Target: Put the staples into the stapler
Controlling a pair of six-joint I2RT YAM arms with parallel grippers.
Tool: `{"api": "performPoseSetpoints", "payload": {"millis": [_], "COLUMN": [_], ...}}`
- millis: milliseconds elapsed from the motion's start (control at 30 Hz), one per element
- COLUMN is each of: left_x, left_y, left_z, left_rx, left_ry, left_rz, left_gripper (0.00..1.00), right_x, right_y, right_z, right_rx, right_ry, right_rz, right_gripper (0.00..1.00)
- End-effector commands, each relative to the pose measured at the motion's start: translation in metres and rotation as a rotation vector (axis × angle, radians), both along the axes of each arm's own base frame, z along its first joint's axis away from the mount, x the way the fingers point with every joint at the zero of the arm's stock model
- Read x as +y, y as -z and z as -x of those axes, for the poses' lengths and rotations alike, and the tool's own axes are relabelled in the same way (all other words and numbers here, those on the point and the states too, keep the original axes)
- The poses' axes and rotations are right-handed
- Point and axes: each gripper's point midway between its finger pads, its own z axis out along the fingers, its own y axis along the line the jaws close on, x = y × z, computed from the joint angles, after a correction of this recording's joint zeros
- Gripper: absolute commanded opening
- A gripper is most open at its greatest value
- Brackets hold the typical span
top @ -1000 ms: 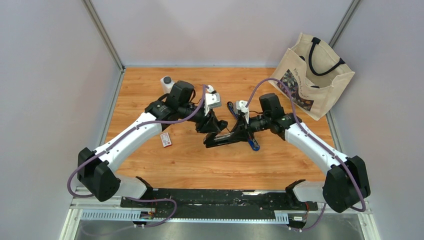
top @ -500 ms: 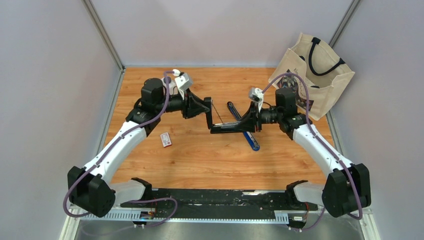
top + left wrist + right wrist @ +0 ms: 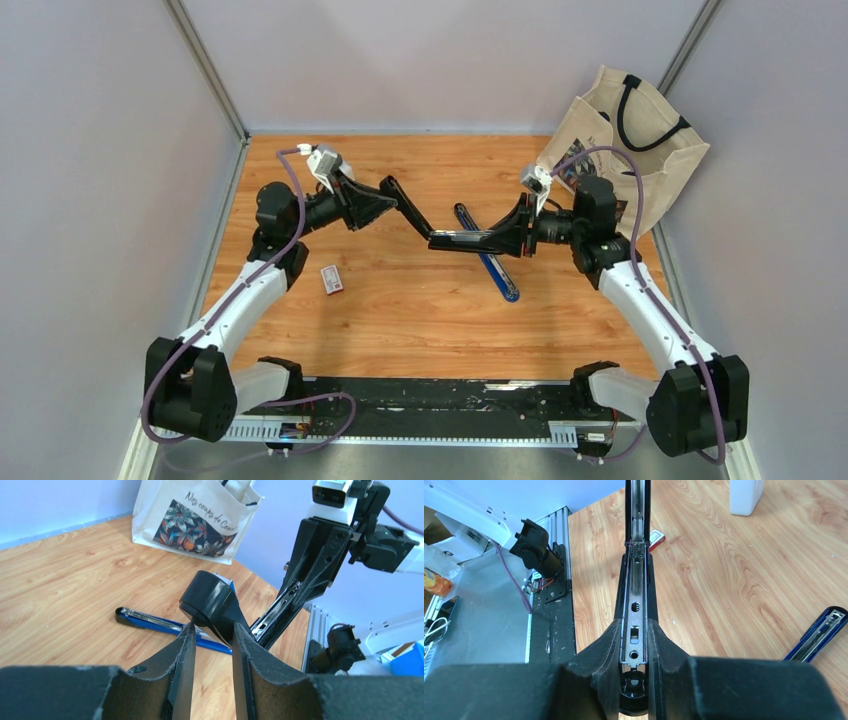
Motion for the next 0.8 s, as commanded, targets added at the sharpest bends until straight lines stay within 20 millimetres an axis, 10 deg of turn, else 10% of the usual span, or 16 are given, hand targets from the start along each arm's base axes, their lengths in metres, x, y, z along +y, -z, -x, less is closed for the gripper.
{"api": "performPoseSetpoints", "payload": {"millis": [0,533,767], "left_x": [0.008,0.005,0.002], "left_y": [-0.032,0.051,0.068], "left_z": [-0.002,-0.011,-0.021], "left_rx": [-0.123,0.031,0.096], "left_ry": [-0.041,-0.031,-0.022], "left_rz": [0.095,0.040,0.035], "left_gripper": [0.00,0.01,0.17], "right_x": [-0.004,-0.016,-0.021], "right_y": [-0.035,-0.001,0.029], "right_z": [0.000,-0.026,-0.025], "right_rx": [-0.098,-0.062,-0.068], "right_ry": [0.032,0.207,0.241], "right_rz": [-0.052,0.028,0.145], "right_gripper": [0.00,0.00,0.00]}}
